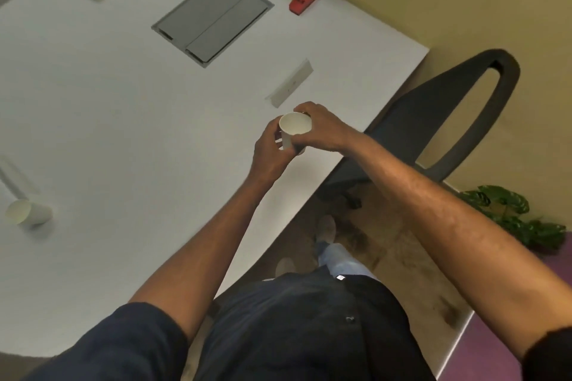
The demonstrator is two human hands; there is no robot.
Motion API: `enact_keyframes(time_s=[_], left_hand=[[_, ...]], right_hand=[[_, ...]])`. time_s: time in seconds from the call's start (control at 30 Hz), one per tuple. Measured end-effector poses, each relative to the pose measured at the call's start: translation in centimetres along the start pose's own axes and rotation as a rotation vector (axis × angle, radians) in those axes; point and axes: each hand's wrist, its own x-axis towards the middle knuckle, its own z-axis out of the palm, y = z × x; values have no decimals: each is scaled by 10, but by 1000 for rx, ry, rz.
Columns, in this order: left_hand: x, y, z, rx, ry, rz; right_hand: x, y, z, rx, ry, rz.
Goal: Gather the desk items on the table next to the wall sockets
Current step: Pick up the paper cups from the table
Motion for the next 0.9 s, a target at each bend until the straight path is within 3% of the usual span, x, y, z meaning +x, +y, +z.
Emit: enact_keyframes(time_s=[0.27, 0.4, 0.67, 0.9], left_hand=[[91, 27, 44, 74, 52, -31], [127, 15, 56, 225, 58, -25], [170, -38, 55, 542, 139, -152], [185, -104, 43, 716, 232, -164]], right_hand=[[97, 14, -86, -109, -175, 9], [141, 35, -108, -120, -224, 12], [221, 90, -134, -188, -126, 57], [278, 140, -133, -240, 44, 71]])
